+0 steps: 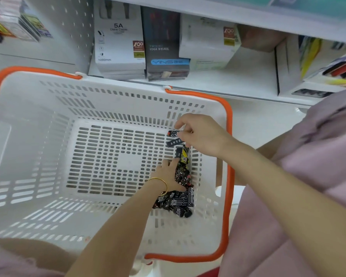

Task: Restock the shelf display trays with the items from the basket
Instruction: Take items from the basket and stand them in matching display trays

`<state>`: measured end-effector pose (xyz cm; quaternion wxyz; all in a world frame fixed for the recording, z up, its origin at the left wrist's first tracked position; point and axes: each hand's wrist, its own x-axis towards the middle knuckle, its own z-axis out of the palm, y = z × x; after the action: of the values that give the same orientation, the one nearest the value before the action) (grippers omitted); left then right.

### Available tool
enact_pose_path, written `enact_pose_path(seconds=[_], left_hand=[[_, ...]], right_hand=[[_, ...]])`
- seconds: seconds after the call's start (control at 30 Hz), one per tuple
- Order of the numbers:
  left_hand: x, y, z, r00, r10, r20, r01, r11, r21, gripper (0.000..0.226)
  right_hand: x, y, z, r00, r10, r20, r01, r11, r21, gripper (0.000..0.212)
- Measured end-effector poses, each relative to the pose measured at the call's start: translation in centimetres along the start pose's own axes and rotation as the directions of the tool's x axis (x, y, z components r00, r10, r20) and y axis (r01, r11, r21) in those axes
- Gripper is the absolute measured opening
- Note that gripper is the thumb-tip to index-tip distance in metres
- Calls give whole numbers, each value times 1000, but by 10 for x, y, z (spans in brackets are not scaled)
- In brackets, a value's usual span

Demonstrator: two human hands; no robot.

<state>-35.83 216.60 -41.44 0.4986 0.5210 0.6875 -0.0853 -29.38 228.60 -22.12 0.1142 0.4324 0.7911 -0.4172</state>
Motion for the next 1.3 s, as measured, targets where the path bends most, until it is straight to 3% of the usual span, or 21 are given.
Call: enact_pose_path(seconds=[0.2,0.33,0.43,0.5,0.63,0.73,0.8,0.9,0.97,1.07,1.17,1.3], left_hand=[[-10,10,-3,994,92,-56,-90,995,41,94],[-13,8,-2,985,92,-148,-86,995,50,69],[-16,8,-6,986,69,-155,-82,993,-83,58],[-19,9,-13,983,10,-181,-64,953,-296,50],[-34,11,-37,969,-156,-194,-28,704,-710,40],[-58,14,-62,970,-224,-97,-6,377,-926,27],[-74,16,-80,978,-210,-16,18,158,-987,19],[-97,18,-108,989,-128,-73,-71,17,-997,12],[-117,22,-131,985,-99,-142,-142,7,-990,10],[-156,34,-168,969,-52,-240,-234,104,-967,7],[-200,51,-196,950,-13,-311,-300,229,-926,14],[-243,69,-213,924,91,-372,-383,236,-893,23]], right_hand=[[0,-3,-1,1000,-29,-2,29,1000,-1,27],[-2,-5,-1,999,-34,-8,34,999,5,27],[-3,-5,-2,999,-44,-17,44,999,14,26],[-4,-5,-3,998,-57,-28,58,998,16,26],[-6,-7,-8,994,-91,-56,93,995,27,25],[-8,-10,-14,990,-93,-103,98,994,48,24],[-10,-14,-21,984,-79,-157,95,991,93,22],[-19,-21,-35,980,-39,-194,83,971,224,21],[-28,-28,-45,974,-41,-224,99,962,254,23],[-41,-42,-63,943,-151,-297,204,966,158,24],[-54,-64,-80,914,-326,-242,356,930,89,26],[-70,-86,-95,894,-397,-208,432,888,159,16]])
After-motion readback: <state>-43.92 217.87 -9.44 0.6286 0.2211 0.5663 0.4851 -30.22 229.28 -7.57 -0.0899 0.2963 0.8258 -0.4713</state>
